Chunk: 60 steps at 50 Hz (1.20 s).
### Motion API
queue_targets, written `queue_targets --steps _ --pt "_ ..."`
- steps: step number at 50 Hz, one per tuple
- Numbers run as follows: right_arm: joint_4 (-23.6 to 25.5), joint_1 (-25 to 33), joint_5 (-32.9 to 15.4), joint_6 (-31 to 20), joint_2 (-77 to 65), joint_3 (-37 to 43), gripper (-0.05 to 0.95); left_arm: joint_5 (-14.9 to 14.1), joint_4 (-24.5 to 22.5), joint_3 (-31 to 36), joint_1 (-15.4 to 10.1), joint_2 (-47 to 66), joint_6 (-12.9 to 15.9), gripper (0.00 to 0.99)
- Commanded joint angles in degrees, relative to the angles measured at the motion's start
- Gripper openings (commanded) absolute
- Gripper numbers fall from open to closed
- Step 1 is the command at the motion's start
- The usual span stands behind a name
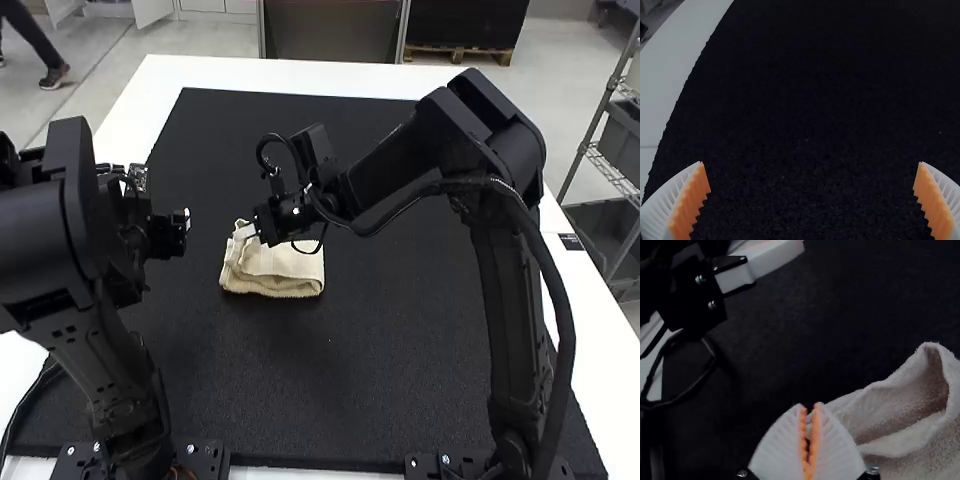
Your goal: Fold the towel.
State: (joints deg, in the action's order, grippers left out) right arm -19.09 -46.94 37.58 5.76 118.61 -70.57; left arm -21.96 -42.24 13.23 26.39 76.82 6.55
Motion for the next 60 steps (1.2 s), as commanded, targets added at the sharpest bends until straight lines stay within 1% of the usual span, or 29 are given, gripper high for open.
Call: queue_targets --steps 1,8,16,20,24,36,52,60 --pt "-0.3 1.1 1.8 0.1 -0.2 -0.9 -0.02 -0.7 -0.4 -1.0 0.2 -0.9 -0.5 0.959" --pt "-0.5 1.1 3.6 -0.3 -0.2 -0.3 -0.02 -0.7 -0.3 -1.0 0.2 -0.9 -0.5 0.959" --pt "-1.7 2.3 3.7 -0.1 -0.2 0.8 -0.02 -0.8 -0.2 -1.0 0.2 -0.9 -0.5 0.959" --pt "-1.8 3.3 2.8 -0.2 -0.2 1.0 -0.02 -0.8 -0.3 -1.0 0.2 -0.9 -0.5 0.959" --pt "-1.7 4.5 0.5 -0.2 -0.2 1.3 -0.02 -0.8 -0.4 -1.0 0.2 -0.9 -0.5 0.959" --pt "-2.0 5.7 -1.7 -1.4 0.1 1.8 -0.02 -0.8 -0.3 -1.1 0.2 -0.9 -0.8 0.959" --pt "-2.2 5.5 -2.1 -1.4 3.3 1.6 -0.02 -1.0 -0.4 -1.3 0.2 -0.9 -0.9 0.959" --pt "-2.4 5.3 -1.9 -2.5 4.5 1.5 -0.02 -1.1 -0.5 -1.4 0.2 -0.9 -1.2 0.959"
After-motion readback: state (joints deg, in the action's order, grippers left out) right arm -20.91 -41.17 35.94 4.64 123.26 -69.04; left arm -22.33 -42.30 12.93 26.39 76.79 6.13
